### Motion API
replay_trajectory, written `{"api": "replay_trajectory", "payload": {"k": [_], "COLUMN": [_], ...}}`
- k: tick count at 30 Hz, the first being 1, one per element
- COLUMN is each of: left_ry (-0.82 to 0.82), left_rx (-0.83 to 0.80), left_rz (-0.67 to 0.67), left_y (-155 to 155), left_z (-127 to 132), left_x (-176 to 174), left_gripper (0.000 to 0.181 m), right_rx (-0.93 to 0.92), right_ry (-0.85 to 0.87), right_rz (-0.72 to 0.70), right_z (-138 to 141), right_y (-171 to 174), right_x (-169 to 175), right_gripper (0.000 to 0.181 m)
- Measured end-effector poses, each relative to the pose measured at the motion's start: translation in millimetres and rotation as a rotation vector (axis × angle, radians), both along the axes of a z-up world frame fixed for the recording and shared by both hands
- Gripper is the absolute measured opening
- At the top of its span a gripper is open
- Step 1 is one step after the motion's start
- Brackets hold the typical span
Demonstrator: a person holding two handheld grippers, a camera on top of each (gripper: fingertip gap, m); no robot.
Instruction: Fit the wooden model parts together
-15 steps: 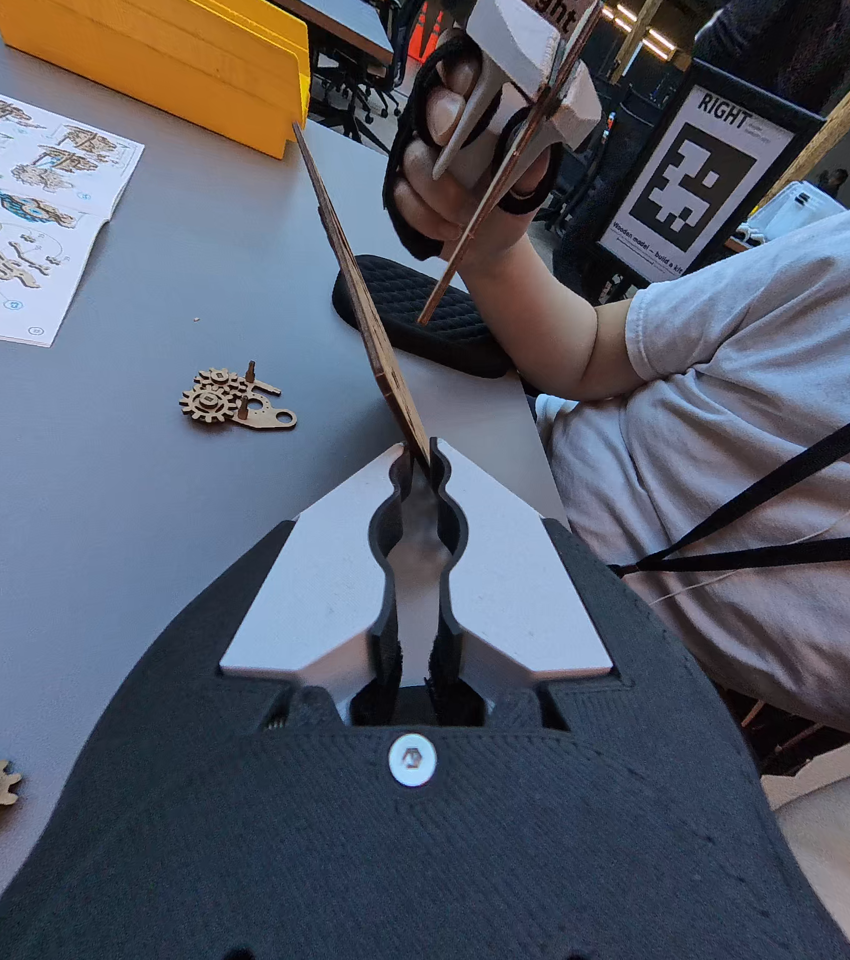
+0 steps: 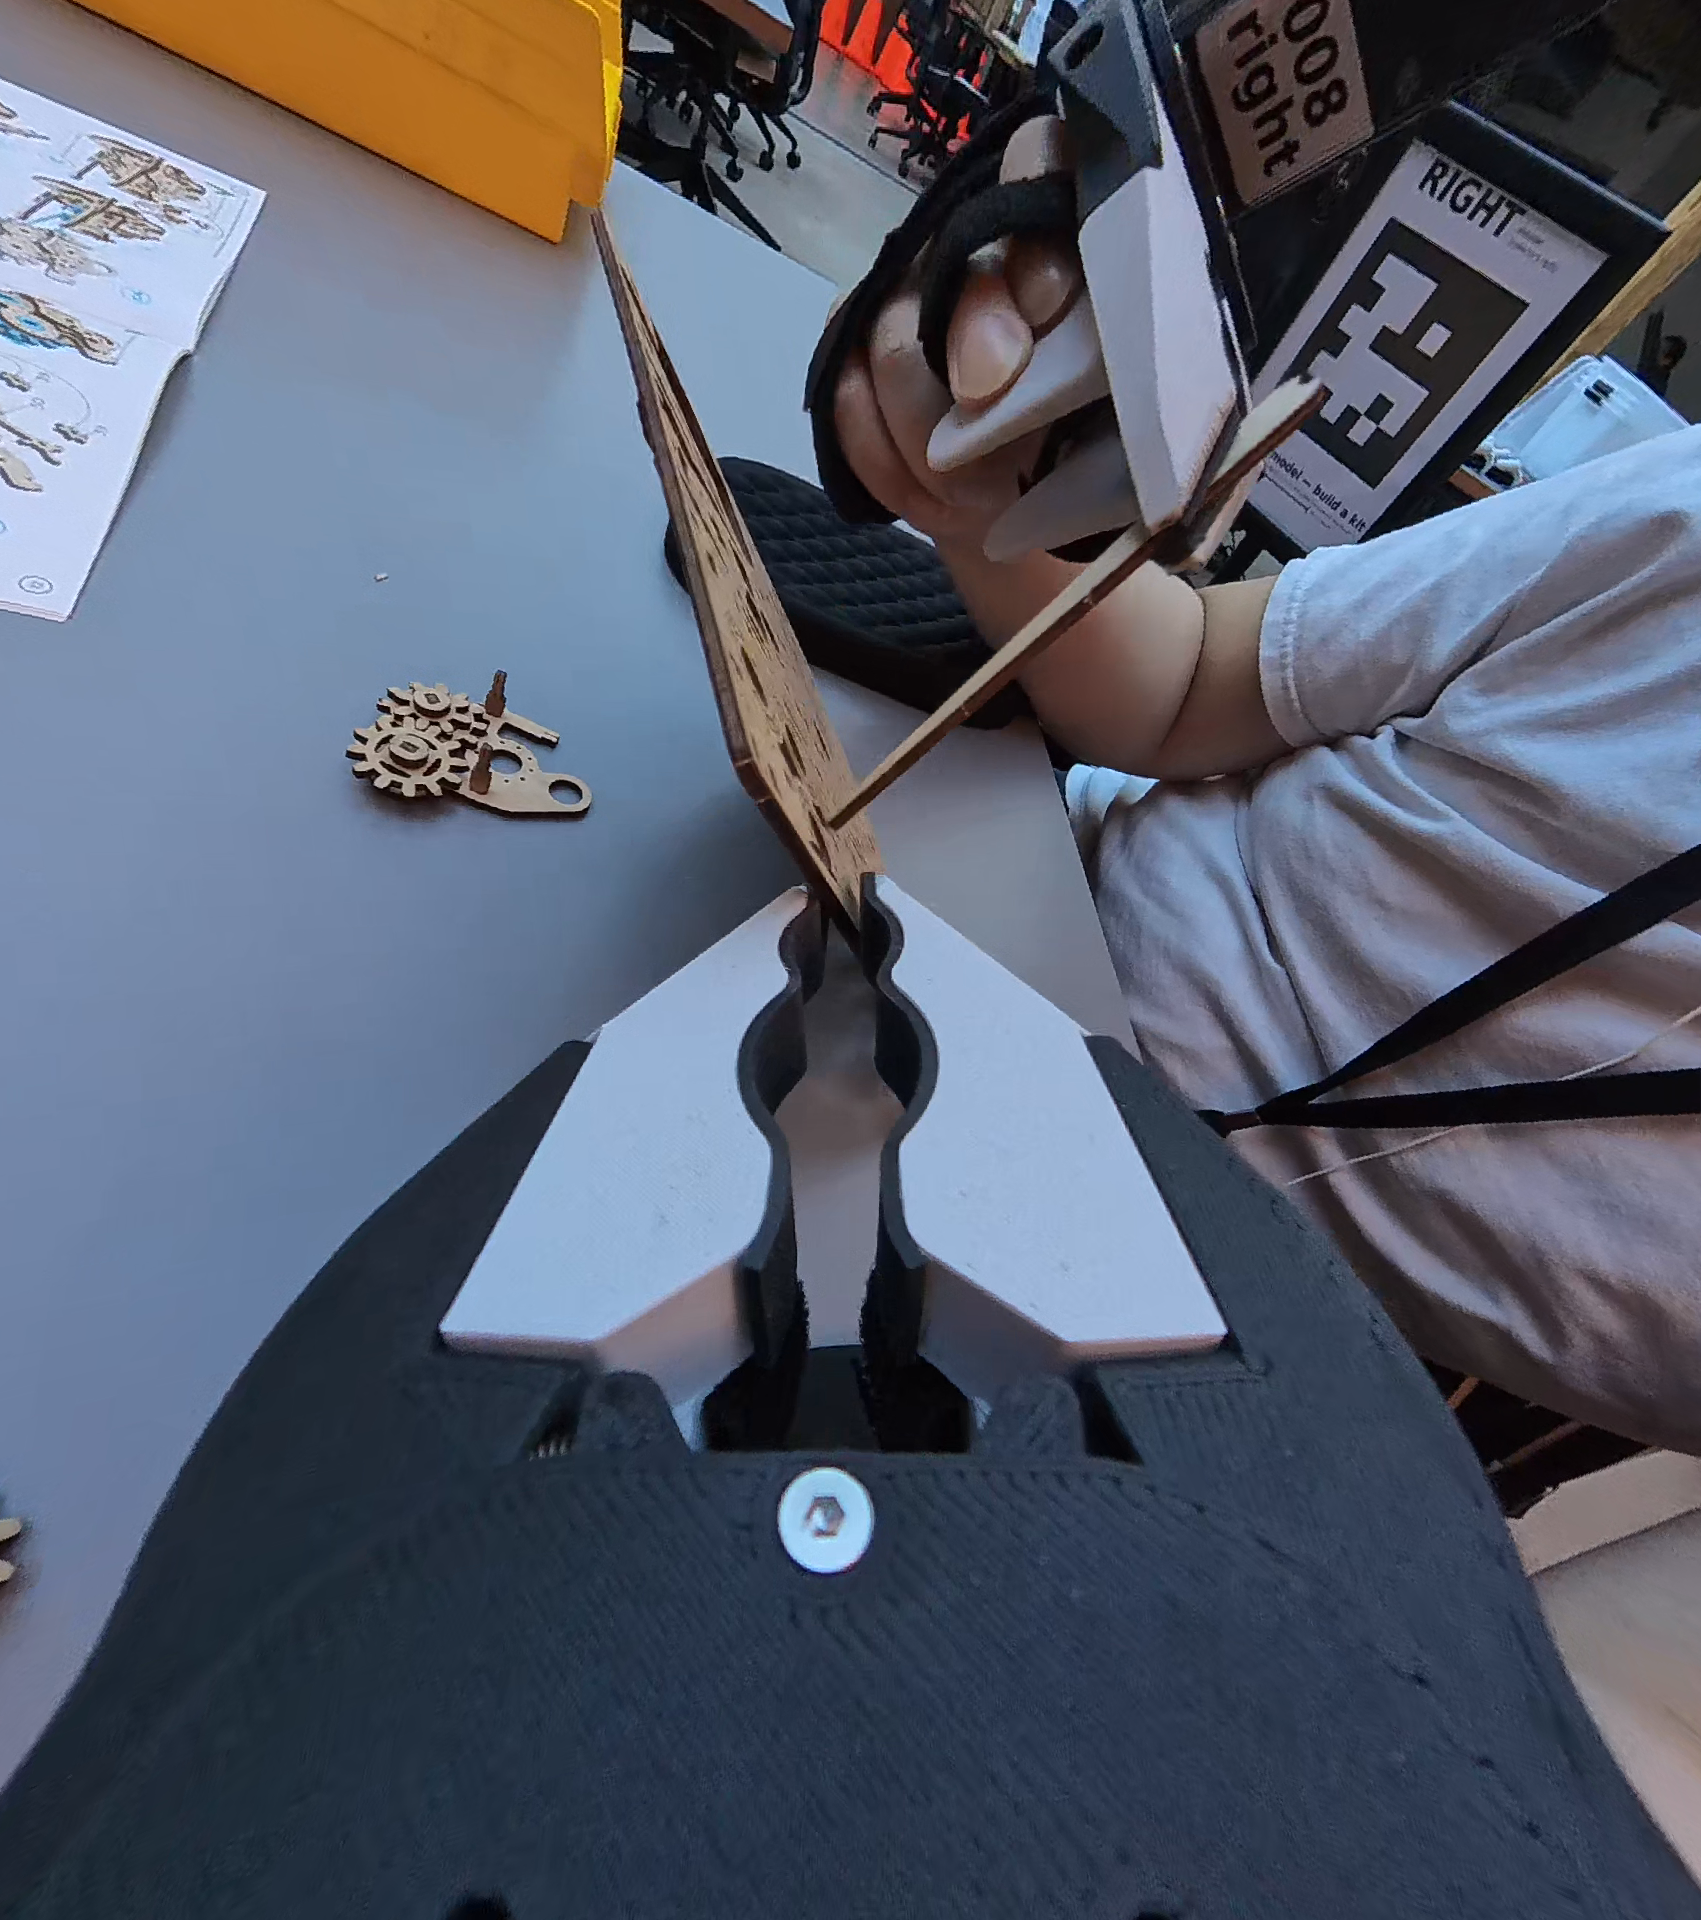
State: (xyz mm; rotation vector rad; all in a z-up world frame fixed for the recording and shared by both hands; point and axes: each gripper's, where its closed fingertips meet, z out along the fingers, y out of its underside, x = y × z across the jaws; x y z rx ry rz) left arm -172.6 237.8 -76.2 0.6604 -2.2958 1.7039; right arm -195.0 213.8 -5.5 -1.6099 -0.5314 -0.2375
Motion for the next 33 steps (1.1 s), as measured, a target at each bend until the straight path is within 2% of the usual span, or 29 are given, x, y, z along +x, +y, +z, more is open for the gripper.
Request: {"api": "replay_trajectory", "payload": {"k": [8, 33], "left_ry": [-0.003, 0.005], "left_rx": [-0.003, 0.004], "left_rz": [-0.003, -0.007], "left_y": [-0.3, -0.1], "left_z": [1.1, -0.4], "left_x": [-0.6, -1.4], "left_gripper": [0.003, 0.003], "right_rx": [-0.008, -0.047], "right_ry": [-0.005, -0.223], "right_rz": [0.010, 0.000], "right_z": [-2.1, -10.3], "right_y": [0.5, 5.5], "right_x": [-2.8, -16.9], "right_gripper": [0.000, 0.001]}}
